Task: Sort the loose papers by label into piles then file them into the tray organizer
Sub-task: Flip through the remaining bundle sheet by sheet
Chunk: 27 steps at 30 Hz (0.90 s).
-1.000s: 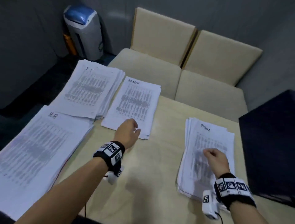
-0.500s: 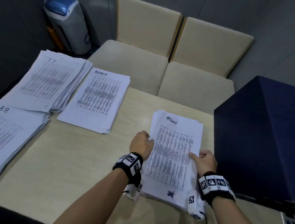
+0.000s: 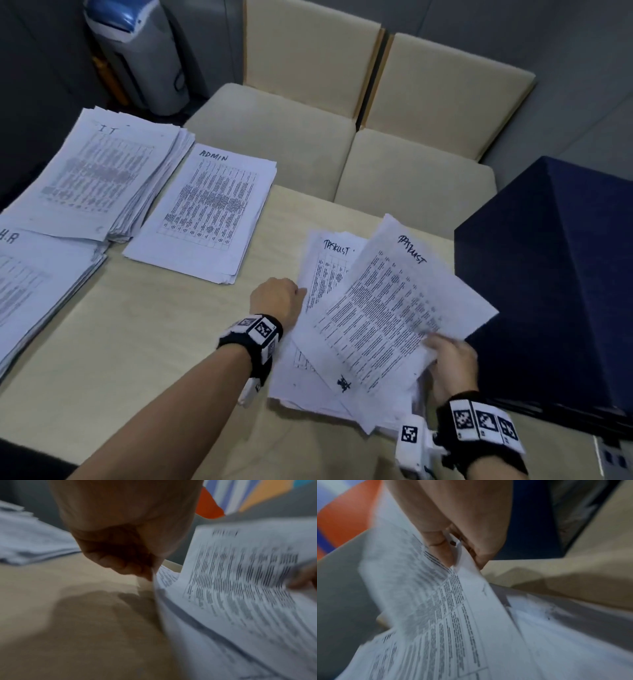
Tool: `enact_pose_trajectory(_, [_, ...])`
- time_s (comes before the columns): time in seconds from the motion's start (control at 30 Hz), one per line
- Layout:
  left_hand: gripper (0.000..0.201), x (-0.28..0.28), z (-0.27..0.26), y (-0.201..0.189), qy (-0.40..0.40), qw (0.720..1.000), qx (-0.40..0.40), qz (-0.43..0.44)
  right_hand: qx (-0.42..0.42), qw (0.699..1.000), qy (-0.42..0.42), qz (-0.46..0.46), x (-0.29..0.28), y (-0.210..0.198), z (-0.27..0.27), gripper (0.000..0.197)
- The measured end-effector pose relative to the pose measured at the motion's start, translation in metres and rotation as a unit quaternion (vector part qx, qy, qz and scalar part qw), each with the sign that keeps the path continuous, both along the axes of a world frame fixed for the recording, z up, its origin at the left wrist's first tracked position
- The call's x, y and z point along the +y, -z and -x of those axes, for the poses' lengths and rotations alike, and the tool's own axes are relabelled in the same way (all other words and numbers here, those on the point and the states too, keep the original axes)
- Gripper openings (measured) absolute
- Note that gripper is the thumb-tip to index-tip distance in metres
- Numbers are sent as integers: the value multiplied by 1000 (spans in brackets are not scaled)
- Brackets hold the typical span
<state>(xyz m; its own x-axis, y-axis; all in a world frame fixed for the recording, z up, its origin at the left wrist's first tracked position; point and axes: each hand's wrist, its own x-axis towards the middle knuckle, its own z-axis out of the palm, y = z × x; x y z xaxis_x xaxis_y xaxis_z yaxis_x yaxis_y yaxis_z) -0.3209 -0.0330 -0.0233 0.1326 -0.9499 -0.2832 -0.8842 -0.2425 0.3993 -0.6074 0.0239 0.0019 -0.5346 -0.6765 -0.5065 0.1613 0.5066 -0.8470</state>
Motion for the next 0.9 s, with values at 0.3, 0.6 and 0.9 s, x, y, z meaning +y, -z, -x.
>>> enact_pose_trajectory(0.3, [37, 2, -31, -19, 84, 940, 331, 16, -55, 998, -24, -13, 4, -5, -23, 14])
enact_pose_trajectory(0.6, [12, -4, -3, -18, -42, 978, 205, -21, -6, 999, 37, 3, 9, -3, -30, 39])
enact_pose_trajectory(0.9, [27, -24, -1, -11, 120, 990, -43, -55, -51, 999, 13, 13, -4, -8, -22, 18])
